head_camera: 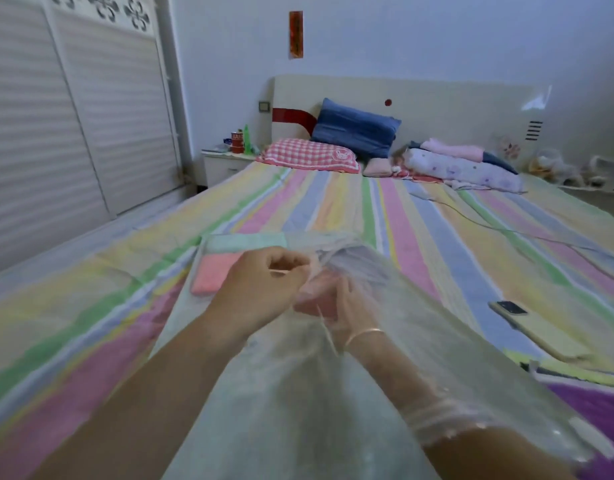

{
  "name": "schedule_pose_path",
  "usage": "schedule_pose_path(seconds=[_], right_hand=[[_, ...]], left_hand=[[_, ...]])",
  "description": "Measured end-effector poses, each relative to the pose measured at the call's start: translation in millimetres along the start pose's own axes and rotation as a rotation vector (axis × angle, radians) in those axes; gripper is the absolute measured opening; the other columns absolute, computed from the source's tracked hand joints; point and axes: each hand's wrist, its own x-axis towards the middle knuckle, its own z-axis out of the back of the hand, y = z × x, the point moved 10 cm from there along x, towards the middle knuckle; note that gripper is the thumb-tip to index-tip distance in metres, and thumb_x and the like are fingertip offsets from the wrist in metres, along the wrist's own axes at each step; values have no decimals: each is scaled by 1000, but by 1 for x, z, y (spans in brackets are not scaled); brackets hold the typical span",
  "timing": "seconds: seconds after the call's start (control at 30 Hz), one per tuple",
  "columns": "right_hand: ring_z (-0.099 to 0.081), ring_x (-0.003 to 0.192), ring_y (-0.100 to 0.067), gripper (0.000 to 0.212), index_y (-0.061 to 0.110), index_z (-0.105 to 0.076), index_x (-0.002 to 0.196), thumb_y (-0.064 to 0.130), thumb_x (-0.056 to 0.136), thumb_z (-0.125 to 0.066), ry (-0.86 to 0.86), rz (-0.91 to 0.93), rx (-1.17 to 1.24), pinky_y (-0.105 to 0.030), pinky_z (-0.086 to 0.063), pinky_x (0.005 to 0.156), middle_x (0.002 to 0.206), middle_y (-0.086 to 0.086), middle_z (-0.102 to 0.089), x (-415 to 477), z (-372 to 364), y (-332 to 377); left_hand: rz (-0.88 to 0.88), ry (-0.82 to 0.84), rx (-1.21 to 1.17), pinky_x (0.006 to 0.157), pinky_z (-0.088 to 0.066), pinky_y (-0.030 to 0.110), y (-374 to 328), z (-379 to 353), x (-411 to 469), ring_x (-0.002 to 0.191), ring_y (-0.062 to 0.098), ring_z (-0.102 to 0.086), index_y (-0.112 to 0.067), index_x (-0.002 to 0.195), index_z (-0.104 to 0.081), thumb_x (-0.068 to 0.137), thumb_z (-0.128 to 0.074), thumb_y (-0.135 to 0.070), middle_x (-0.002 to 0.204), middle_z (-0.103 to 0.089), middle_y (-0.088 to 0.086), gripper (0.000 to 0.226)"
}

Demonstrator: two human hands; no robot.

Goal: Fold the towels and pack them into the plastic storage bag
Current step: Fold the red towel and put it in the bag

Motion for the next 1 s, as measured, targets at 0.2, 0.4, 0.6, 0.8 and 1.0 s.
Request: schedule_pose_path(seconds=[0.2,0.4,0.6,0.8,1.0], right_hand=[[-63,68,-33,53,13,-60,95,18,50,-88,-80,68,-162,-39,-52,60,78,-11,-65,75,-39,-12],[-64,73,-27,64,17,-64,106,39,50,-85,-261,247,-319,-29,-50,68,84,-7,-68,107,-54,3],[-59,71,-24,52,20,-63,101,30,50,-67,-100,253,-183,-32,-47,67,82,-1,-60,132,-81,-17],[-60,67,12,22,14,-56,83,11,74,-76,187,36,691,-8,-45,63,71,13,-67,173,-89,-28],[-58,89,-9,23,29,-60,93,21,76,-72,-81,52,147,-9,-40,75,99,9,-61,224,-79,-28]], left_hand=[[186,-299,175,96,-44,36,88,23,134,113,25,-56,-20,120,-59,89,-55,-19,130,-56,2,32],[297,-360,18,102,-43,41,100,-2,235,117,30,-54,-17,129,-56,88,-50,-18,131,-57,6,41],[172,-367,-67,102,-41,38,119,-33,234,119,22,-53,-21,122,-57,91,-50,-18,129,-58,2,31],[125,-319,-143,102,-44,37,149,-40,220,113,11,-56,-32,115,-59,91,-57,-21,118,-60,-10,26],[162,-337,-310,98,-49,45,171,-30,227,105,18,-64,-29,106,-66,89,-59,-21,105,-68,-9,20]])
